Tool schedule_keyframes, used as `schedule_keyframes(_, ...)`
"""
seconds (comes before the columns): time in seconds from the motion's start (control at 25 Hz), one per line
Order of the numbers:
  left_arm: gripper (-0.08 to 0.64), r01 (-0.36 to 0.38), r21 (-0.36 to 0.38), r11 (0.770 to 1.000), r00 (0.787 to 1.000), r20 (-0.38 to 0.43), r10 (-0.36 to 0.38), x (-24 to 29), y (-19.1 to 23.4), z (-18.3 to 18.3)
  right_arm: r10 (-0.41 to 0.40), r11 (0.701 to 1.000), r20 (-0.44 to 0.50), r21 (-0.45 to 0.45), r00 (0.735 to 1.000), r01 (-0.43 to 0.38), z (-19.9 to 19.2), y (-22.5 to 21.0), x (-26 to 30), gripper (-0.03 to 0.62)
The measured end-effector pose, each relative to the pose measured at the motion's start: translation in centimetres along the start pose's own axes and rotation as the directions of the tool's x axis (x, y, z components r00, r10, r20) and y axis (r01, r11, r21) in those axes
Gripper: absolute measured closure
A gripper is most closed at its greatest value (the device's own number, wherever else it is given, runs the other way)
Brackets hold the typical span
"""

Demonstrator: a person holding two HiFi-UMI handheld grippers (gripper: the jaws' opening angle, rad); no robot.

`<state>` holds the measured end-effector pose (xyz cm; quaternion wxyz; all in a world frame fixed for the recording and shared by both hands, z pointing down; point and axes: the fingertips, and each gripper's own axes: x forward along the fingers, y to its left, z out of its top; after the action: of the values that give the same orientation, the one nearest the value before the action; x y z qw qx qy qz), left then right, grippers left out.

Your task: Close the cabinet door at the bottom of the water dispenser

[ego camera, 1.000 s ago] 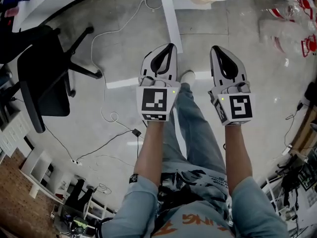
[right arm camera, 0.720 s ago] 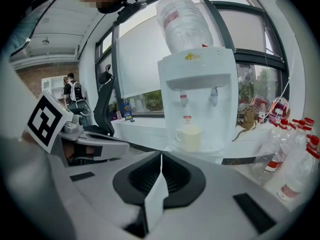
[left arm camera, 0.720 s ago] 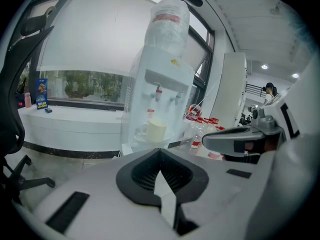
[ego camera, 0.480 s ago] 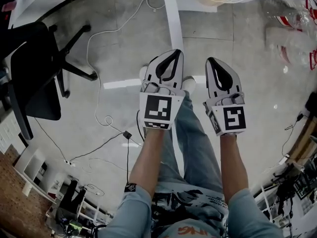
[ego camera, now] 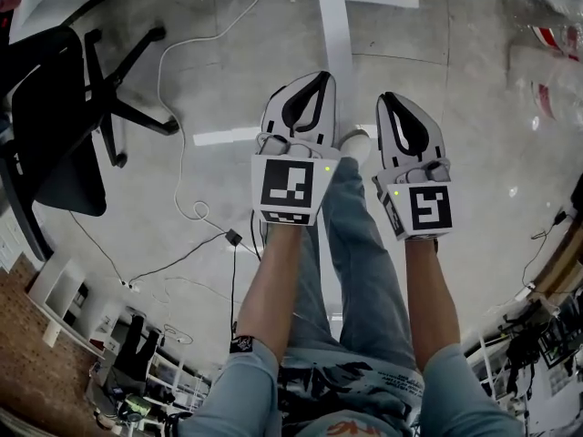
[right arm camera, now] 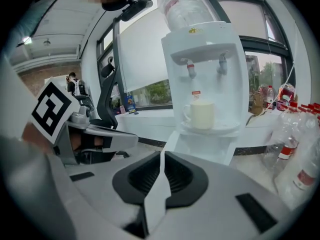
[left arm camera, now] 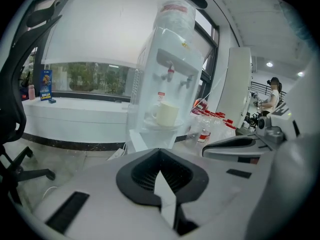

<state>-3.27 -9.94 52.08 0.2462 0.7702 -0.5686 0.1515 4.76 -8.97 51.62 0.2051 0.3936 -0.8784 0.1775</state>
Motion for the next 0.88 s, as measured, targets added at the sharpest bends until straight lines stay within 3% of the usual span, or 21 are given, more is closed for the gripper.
schedule_keyframes(0.16, 0.540, -0.006, -0.017, 1.000, 1.000, -0.018, 0.005, 0.2, 0.3, -1.5, 0.032, 0.999, -0.054, 0.007, 0.998, -0.032, -2.7, 1.1, 1.0, 0.548)
schedule_keyframes(0.24, 0.540, -0.003, -0.020, 1.000, 1.000, -0.023, 0.003, 0.4, 0.3, -2.0, 0.047, 0.999, -0.085, 0.025, 0.995, -0.045, -3.9, 1.5, 1.8, 0.437)
schedule_keyframes(0.28, 0.540, -0.002, -0.021, 1.000, 1.000, -0.026, 0.002, 0.5, 0.4, -2.2, 0.047, 0.998, -0.095, 0.032, 0.994, -0.044, -4.4, 1.6, 2.2, 0.415)
schedule_keyframes(0.44, 0.540, -0.004, -0.023, 1.000, 0.999, -0.039, 0.003, 0.7, 0.8, -3.0, 0.062, 0.998, -0.127, -0.019, 0.990, -0.065, -6.5, 2.3, 3.4, 0.403)
schedule_keyframes(0.88, 0.540, -0.006, -0.024, 1.000, 0.998, -0.065, 0.004, 1.5, 1.2, -4.5, 0.022, 1.000, -0.230, -0.002, 0.973, -0.023, -10.7, 3.0, 5.6, 0.376)
